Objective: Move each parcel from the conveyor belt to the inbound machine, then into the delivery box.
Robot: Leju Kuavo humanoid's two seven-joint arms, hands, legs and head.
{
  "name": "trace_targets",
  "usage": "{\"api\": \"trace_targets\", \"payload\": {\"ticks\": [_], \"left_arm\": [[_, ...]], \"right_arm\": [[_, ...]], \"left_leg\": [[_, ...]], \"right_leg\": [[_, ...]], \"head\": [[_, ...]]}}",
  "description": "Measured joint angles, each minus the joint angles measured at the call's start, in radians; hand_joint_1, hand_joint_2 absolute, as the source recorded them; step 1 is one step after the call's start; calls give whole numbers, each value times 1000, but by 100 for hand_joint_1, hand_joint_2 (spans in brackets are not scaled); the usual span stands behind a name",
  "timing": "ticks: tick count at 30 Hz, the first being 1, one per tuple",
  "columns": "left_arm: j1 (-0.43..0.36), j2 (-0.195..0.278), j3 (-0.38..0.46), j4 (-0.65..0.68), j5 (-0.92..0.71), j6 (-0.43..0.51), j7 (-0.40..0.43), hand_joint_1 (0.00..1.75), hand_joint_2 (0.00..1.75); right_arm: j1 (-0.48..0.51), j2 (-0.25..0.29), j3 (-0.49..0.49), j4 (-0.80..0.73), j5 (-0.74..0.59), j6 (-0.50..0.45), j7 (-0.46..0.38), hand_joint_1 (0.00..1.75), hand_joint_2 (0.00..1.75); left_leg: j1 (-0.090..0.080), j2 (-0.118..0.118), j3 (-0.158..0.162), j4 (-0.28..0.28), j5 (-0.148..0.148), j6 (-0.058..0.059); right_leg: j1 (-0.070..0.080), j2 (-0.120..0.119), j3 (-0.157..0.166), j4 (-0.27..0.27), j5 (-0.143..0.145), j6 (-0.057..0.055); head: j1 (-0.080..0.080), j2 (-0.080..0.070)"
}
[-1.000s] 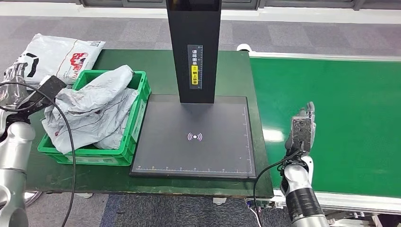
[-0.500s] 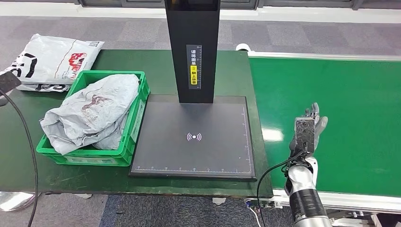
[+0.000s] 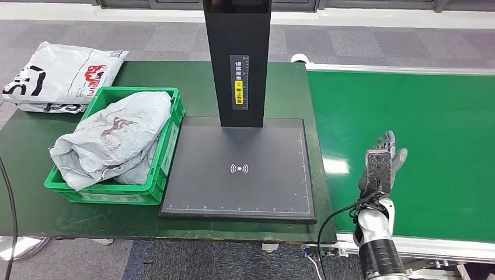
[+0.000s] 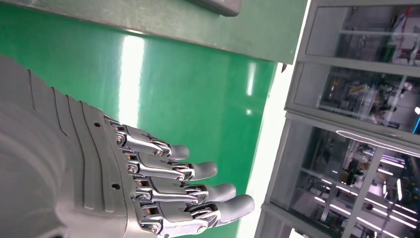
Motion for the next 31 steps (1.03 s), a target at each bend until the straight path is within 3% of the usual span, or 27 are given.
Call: {"api": "trace_targets", "payload": {"ticks": [3,5,8,11,15,18,22,31], "left_arm": [[8,-27,0,-21,47,66,-9,0,175],[36,-79,1,-59,124,129,-29,0,175],[116,-207,2,-126,290,250,-100,0,175],[211,-380,-5,-176,466,364,-214,0,175],[286,-590,-73,-193,641,411,-307,0,175],[304,-704,-156,-173,739,407,-349,0,175],[303,-805,-258,-102,806,393,-360,0,175],[286,-909,-340,18,824,402,-356,0,175]], "right_arm": [[3,2,0,-10,0,-1,-1,0,0],[4,7,0,-17,3,-5,-7,0,0],[-2,25,0,-24,14,-24,-15,0,0],[-21,49,3,-24,23,-49,-19,0,0],[-56,75,22,-8,11,-82,-35,0,175],[-81,87,51,14,-24,-108,-65,0,175],[-89,98,96,30,-58,-139,-98,0,175],[-93,109,144,39,-85,-168,-98,0,175]], "left_leg": [[-1,-2,0,0,0,0],[-2,-5,1,0,0,0],[-4,-11,1,0,1,1],[-6,-12,1,0,2,3],[-7,-11,0,2,2,5],[-8,-12,0,2,2,6],[-8,-11,-1,2,1,6],[-7,-10,-1,1,1,6]], "right_leg": [[0,-2,0,0,0,0],[-2,-6,2,0,0,0],[-4,-12,5,-1,-1,1],[-6,-13,6,-1,0,2],[-7,-12,6,-1,1,4],[-7,-13,5,-2,2,5],[-7,-13,5,-2,2,5],[-6,-12,4,-1,1,4]], "head": [[0,0],[0,0],[0,0],[0,0],[0,0],[0,0],[0,0],[0,0]]}}
